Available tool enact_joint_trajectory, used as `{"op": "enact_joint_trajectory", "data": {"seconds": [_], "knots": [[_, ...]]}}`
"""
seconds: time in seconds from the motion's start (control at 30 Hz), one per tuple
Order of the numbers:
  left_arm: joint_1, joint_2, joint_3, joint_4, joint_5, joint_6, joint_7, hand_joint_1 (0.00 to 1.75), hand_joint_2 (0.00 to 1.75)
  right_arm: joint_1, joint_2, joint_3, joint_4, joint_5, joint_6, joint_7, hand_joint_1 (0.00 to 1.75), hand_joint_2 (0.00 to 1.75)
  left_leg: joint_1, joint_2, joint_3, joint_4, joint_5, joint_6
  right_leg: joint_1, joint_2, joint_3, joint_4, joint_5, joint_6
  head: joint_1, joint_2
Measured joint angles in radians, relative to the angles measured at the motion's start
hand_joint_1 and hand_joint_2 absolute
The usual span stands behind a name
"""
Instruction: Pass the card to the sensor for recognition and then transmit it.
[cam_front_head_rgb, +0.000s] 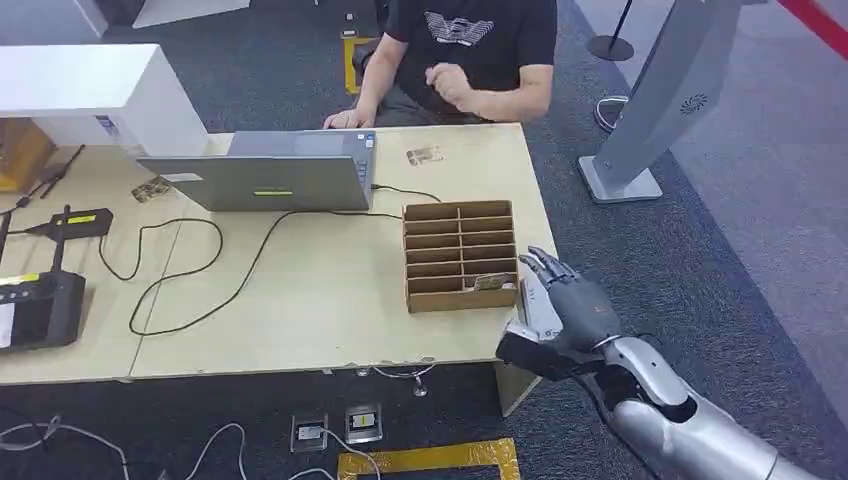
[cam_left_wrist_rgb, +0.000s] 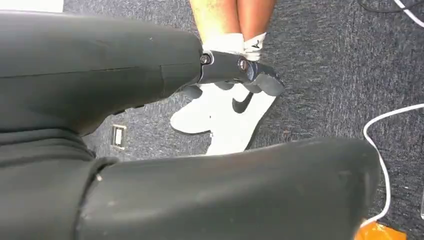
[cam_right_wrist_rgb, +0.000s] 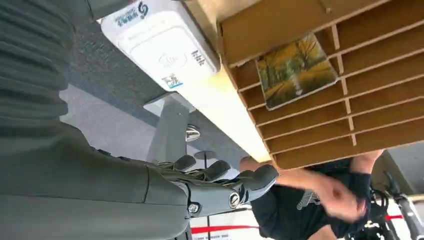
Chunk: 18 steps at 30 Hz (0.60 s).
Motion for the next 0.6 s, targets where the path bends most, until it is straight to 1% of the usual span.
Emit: {"op": "enact_joint_trajectory", "data": {"seconds": [0.1,0.3,0.4,0.5,0.6], "knots": [[0.0,0.0,0.0,0.0,-0.004,0.0,0.0,0.0,0.0,0.011,0.016,0.0,0.003,0.04,0.011,0.014,0.0,1.75,0.0,0.0,0.0,0.0,0.0,0.0,0.0,0.0,0.0,0.0,0.0,0.0,0.0,0.0],[-0.001,0.0,0.0,0.0,-0.014,0.0,0.0,0.0,0.0,0.032,0.046,-0.014,0.003,0.126,0.043,0.023,0.0,1.75,0.0,0.0,0.0,0.0,0.0,0.0,0.0,0.0,0.0,0.0,0.0,0.0,-0.001,0.0],[-0.001,0.0,0.001,0.0,-0.009,0.0,0.0,0.0,0.0,0.035,0.065,-0.031,0.005,0.16,0.033,0.011,0.0,1.75,0.0,0.0,0.0,0.0,0.0,0.0,0.0,0.0,0.0,0.0,0.0,0.0,0.0,0.0],[-0.002,-0.001,0.001,0.0,-0.008,0.0,0.0,0.0,0.0,0.032,0.09,-0.045,0.02,0.21,0.003,-0.011,0.0,1.75,0.0,0.0,0.0,0.0,0.0,0.0,0.0,0.0,0.0,0.0,0.0,0.0,0.0,0.0],[-0.002,-0.002,0.001,0.0,-0.008,0.0,0.0,0.0,0.0,0.029,0.111,-0.058,0.038,0.233,0.0,-0.021,0.0,1.75,0.0,0.0,0.0,0.0,0.0,0.0,0.0,0.0,0.0,0.0,0.0,0.0,-0.001,0.0]]}}
